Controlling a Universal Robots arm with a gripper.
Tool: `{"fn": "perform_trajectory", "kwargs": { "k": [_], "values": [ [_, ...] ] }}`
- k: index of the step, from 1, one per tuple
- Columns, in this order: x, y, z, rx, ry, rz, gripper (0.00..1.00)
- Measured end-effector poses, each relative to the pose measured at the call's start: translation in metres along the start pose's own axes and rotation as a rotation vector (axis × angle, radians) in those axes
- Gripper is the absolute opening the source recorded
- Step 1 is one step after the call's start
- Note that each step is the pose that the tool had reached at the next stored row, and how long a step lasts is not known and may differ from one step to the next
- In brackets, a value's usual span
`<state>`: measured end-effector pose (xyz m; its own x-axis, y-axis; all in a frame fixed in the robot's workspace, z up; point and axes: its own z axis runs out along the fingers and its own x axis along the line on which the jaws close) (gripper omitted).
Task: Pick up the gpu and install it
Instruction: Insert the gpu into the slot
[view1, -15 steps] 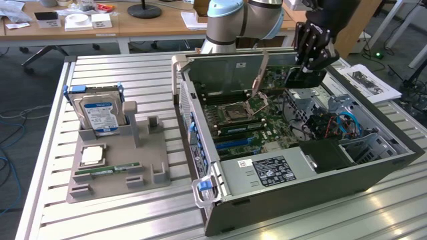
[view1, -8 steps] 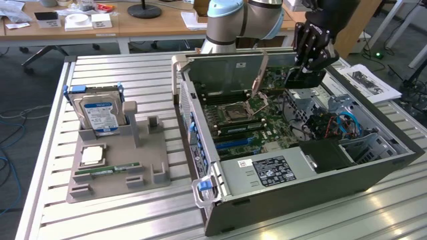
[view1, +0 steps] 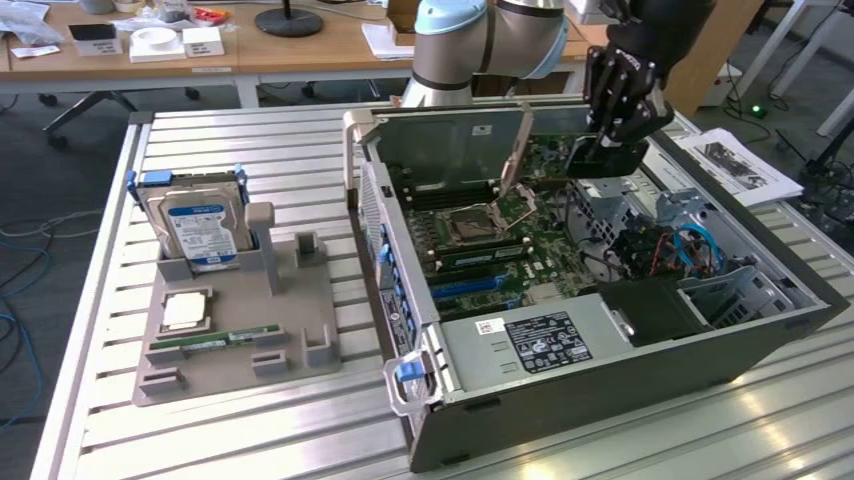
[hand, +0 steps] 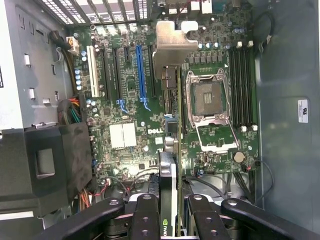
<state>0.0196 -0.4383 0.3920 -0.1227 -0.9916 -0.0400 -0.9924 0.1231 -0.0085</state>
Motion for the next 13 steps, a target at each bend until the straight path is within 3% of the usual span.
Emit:
{"fn": "perform_trajectory", "kwargs": {
  "k": [13],
  "values": [
    [0.001,0.0127,0.0035,0.0,0.0002,0.0,0.27]
  ]
}}
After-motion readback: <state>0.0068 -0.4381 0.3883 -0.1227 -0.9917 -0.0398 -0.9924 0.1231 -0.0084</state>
